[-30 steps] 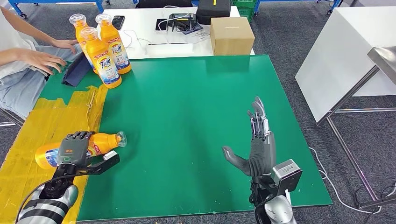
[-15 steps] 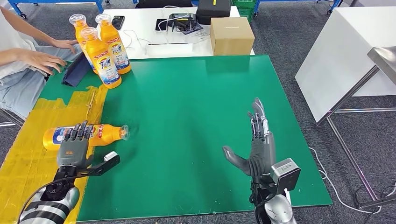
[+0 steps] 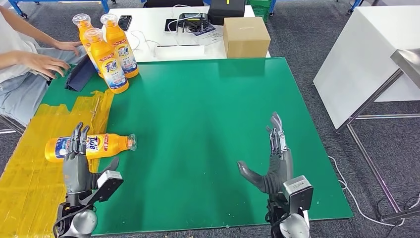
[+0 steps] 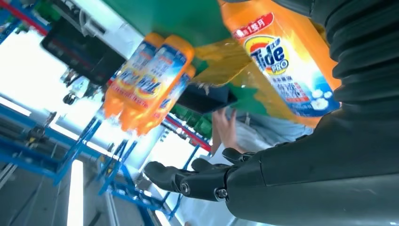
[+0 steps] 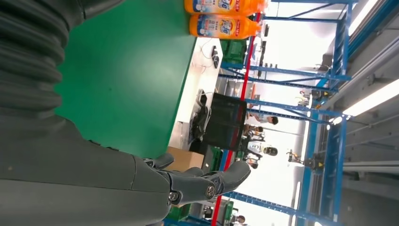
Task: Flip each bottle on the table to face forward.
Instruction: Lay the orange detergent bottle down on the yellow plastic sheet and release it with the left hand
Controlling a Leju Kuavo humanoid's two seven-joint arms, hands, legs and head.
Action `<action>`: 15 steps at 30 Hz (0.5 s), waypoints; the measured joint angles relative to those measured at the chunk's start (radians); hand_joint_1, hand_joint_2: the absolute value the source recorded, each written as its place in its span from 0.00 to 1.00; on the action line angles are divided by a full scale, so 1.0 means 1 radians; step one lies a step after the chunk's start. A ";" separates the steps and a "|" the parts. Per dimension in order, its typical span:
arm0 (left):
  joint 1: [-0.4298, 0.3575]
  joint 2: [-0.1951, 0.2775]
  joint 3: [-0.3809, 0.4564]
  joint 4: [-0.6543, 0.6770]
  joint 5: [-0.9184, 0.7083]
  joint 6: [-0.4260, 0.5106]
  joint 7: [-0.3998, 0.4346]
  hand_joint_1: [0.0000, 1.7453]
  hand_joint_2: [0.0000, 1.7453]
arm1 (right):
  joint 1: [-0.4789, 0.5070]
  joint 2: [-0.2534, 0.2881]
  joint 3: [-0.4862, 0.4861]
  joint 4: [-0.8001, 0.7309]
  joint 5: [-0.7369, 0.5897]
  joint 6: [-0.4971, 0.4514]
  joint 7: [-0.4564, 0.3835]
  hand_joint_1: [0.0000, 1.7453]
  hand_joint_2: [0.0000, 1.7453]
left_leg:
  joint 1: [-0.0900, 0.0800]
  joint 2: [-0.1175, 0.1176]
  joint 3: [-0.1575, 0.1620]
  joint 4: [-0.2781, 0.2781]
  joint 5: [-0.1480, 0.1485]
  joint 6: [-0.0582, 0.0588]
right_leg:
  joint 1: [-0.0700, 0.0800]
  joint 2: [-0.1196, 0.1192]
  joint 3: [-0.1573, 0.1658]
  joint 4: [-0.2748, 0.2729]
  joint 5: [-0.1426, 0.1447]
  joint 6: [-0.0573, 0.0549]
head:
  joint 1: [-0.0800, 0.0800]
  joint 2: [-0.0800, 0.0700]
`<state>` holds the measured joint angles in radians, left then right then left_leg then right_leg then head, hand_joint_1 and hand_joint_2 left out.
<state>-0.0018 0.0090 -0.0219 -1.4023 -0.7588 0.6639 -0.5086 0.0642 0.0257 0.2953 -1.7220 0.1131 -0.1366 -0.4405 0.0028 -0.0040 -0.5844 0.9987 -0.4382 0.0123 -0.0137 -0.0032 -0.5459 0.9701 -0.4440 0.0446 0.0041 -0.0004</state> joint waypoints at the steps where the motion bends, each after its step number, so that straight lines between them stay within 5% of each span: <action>1: 0.012 -0.006 -0.004 -0.027 0.049 -0.021 -0.015 0.00 1.00 | 0.003 -0.001 0.000 0.000 0.005 -0.005 0.000 0.00 1.00 | 0.000 0.000 0.000 0.000 0.000 0.000 | 0.000 0.000 0.000 0.000 0.000 0.000 | 0.000 0.000; 6: 0.074 -0.033 -0.057 -0.172 0.272 -0.138 -0.072 0.00 1.00 | 0.037 -0.005 -0.001 -0.006 0.027 -0.029 0.005 0.00 1.00 | 0.002 0.000 0.000 0.000 0.000 0.000 | 0.001 0.000 0.000 0.000 0.000 0.000 | 0.000 0.000; 15: 0.138 -0.041 -0.209 -0.285 0.569 -0.511 0.021 0.00 1.00 | 0.123 -0.009 -0.008 -0.043 0.036 -0.058 -0.012 0.00 1.00 | 0.001 0.000 -0.001 0.000 0.000 0.000 | 0.000 0.000 0.000 0.000 0.000 0.000 | 0.000 0.000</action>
<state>0.1366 -0.0316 -0.2305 -1.6868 -0.1895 0.1532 -0.4877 0.1870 0.0169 0.2872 -1.7646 0.1491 -0.1945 -0.4522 0.0037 -0.0041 -0.5849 0.9986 -0.4383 0.0121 -0.0134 -0.0035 -0.5461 0.9700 -0.4443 0.0444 0.0041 -0.0004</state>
